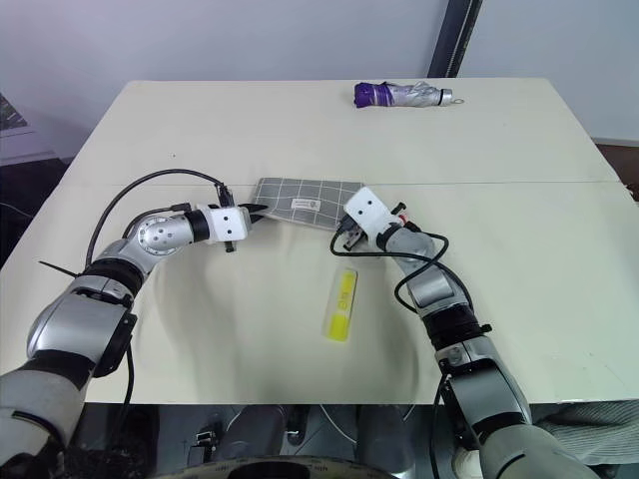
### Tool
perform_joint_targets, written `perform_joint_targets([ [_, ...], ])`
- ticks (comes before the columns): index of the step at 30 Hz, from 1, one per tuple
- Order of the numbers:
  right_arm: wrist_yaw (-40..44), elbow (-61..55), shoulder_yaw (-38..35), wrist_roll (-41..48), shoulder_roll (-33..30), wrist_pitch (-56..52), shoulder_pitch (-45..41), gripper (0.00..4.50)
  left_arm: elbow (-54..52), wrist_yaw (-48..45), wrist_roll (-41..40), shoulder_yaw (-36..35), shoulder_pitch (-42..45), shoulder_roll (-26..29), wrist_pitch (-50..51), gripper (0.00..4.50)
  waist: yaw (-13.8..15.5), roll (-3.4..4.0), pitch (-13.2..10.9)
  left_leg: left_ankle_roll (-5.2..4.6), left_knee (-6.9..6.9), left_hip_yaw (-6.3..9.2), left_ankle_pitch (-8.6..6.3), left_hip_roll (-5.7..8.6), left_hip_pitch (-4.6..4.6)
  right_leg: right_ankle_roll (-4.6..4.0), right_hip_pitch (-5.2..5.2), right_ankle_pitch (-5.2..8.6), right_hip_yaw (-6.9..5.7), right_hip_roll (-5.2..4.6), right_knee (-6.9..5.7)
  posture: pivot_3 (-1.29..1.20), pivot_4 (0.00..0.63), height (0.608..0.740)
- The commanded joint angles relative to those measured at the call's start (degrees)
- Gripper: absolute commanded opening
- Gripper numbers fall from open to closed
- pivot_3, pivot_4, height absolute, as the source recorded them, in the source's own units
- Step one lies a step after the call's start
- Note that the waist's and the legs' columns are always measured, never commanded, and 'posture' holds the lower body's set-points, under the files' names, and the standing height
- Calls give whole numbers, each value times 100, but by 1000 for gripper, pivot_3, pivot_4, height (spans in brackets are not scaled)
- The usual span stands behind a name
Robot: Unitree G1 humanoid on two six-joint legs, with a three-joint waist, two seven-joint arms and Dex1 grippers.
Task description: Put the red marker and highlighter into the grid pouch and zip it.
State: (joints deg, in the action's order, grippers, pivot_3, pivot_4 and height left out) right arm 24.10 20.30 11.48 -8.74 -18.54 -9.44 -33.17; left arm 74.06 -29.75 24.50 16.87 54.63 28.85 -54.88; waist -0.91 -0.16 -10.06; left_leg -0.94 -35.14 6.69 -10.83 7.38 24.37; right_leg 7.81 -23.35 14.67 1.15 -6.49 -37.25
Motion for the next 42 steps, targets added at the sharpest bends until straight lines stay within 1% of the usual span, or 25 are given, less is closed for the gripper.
perform_joint_targets([
  [1, 78, -333, -260, 250, 14, -20, 13, 0, 60, -293, -169, -80, -179, -50, -23, 45, -1, 0, 0, 0, 0, 0, 0, 0, 0, 0, -1, 0, 0, 0, 0, 0, 150, 740],
  [4, 138, -605, -372, 375, -39, -1, 66, 772, 9, -660, -638, -415, -255, -80, 63, 0, -2, 0, 0, 0, 0, 0, 0, 0, 0, 0, -1, 0, 0, 0, 0, 0, 150, 740],
  [5, 150, -780, -441, 445, -50, -73, 112, 1130, -28, -751, -756, -499, -301, -66, 78, 0, -5, 0, 0, 0, 0, 0, 0, 0, 1, 0, -1, 0, 0, 0, 0, 0, 150, 740],
  [6, 176, -967, -505, 515, -65, -170, 164, 1744, -73, -814, -821, -542, -349, -38, 67, 0, -10, 0, 0, 0, 0, 0, 0, 0, 2, 0, -3, 0, 0, 0, 0, 0, 150, 740],
  [8, 331, -1496, -617, 695, -150, -438, 353, 2705, -192, -856, -974, -668, -468, 14, 105, 0, -8, 0, 0, 0, 2, 0, 0, -2, 2, 0, -4, 0, 1, 0, 0, 0, 150, 740],
  [10, 477, -2130, -802, 988, -230, -960, 623, 3677, -377, -660, -984, -719, -609, 106, 167, 0, -8, -1, 0, 0, 3, 1, 0, -3, 2, 0, -6, 0, 0, 0, 0, 0, 150, 740],
  [11, 513, -2411, -879, 1098, -270, -1208, 761, 4257, -481, -561, -1024, -776, -691, 126, 233, 0, -8, -1, 0, 0, 4, 1, 0, -4, 2, 0, -6, 0, 1, 0, 0, 0, 150, 740],
  [12, 544, -2651, -925, 1168, -315, -1398, 886, 4432, -585, -476, -1078, -835, -774, 128, 301, 0, -7, 0, 0, 0, 3, 1, 0, -4, 2, 0, -5, 0, 1, 1, 0, 0, 150, 740],
  [15, 553, -3284, -977, 1363, -345, -1949, 1229, 4432, -1016, -284, -1294, -996, -1106, 59, 581, 0, -15, 0, 0, 0, 1, 1, -1, -6, 2, 0, -4, 0, 1, 2, -1, 0, 150, 740],
  [18, 331, -3929, -962, 1536, -142, -2567, 1586, 4432, -1915, 112, -1258, -1014, -1682, -67, 1022, 0, -12, 3, 1, 1, 1, 0, -1, -13, 0, 0, -6, 0, 2, 4, -6, 0, 150, 740],
  [20, 290, -4105, -909, 1594, -102, -2793, 1679, 4432, -2368, 281, -1170, -981, -1905, -93, 1350, 0, 9, 2, 2, 1, 1, 1, -1, -14, 0, 0, -7, 0, 2, 4, -8, 0, 150, 740],
  [22, 216, -4052, -800, 1540, -60, -2876, 1662, 4432, -2791, 378, -1098, -929, -2091, -143, 1611, 0, 15, 2, 2, 1, -3, -1, -1, -11, 0, -1, -5, 0, 3, 2, -7, 0, 150, 740],
  [25, -66, -3795, -739, 1545, 244, -3037, 1488, 4432, -3299, 477, -977, -841, -2292, -199, 1925, 0, 29, 1, 3, 2, -6, -1, -2, -9, 0, -3, 0, -2, 3, 1, -1, 0, 150, 740],
  [30, -507, -3231, -728, 1459, 674, -3059, 1208, 4432, -3841, 466, -1004, -832, -2469, -251, 2328, 0, 43, 2, 4, 3, -4, 0, -2, -8, 0, -3, -1, -2, 1, 1, 0, 0, 150, 740],
  [33, -648, -2790, -665, 1392, 816, -2947, 1047, 4432, -4084, 435, -1028, -814, -2539, -268, 2491, 0, 32, 2, 4, 3, -3, -1, -1, -6, 0, -4, -1, -2, 3, 0, 1, 0, 150, 740],
  [36, -729, -2554, -711, 1450, 955, -2848, 886, 3628, -4243, 431, -1003, -777, -2580, -261, 2579, 0, 25, 2, 4, 3, -1, -1, -1, -6, 0, -4, -3, -2, 3, 0, 1, 0, 150, 740],
  [38, -709, -2591, -712, 1491, 979, -2877, 801, 2653, -4358, 435, -1016, -779, -2593, -260, 2671, 0, 20, 3, 3, 3, 0, 0, -1, -7, 1, -4, -5, -2, 2, 1, 0, 0, 150, 740],
  [39, -669, -2612, -654, 1469, 948, -2904, 795, 2096, -4394, 437, -1019, -776, -2599, -256, 2703, 0, 18, 2, 3, 3, 1, 0, -1, -7, 1, -4, -5, -2, 3, 1, 0, 0, 150, 740],
  [40, -623, -2634, -556, 1397, 877, -2917, 809, 1647, -4425, 447, -1013, -775, -2605, -252, 2734, 0, 20, 2, 3, 3, 0, 0, -1, -8, 1, -4, -5, -2, 2, 2, 0, 0, 150, 740],
  [41, -565, -2656, -377, 1237, 736, -2878, 827, 978, -4457, 456, -1007, -776, -2611, -254, 2771, 0, 23, 2, 3, 3, 0, 0, -1, -7, 1, -4, -5, -2, 2, 2, 0, 0, 150, 740],
  [42, -512, -2685, -241, 1134, 627, -2857, 842, 448, -4487, 460, -998, -775, -2615, -260, 2804, 0, 25, 2, 3, 3, 0, 0, -1, -7, 1, -4, -4, -2, 2, 1, 1, 0, 150, 740],
])
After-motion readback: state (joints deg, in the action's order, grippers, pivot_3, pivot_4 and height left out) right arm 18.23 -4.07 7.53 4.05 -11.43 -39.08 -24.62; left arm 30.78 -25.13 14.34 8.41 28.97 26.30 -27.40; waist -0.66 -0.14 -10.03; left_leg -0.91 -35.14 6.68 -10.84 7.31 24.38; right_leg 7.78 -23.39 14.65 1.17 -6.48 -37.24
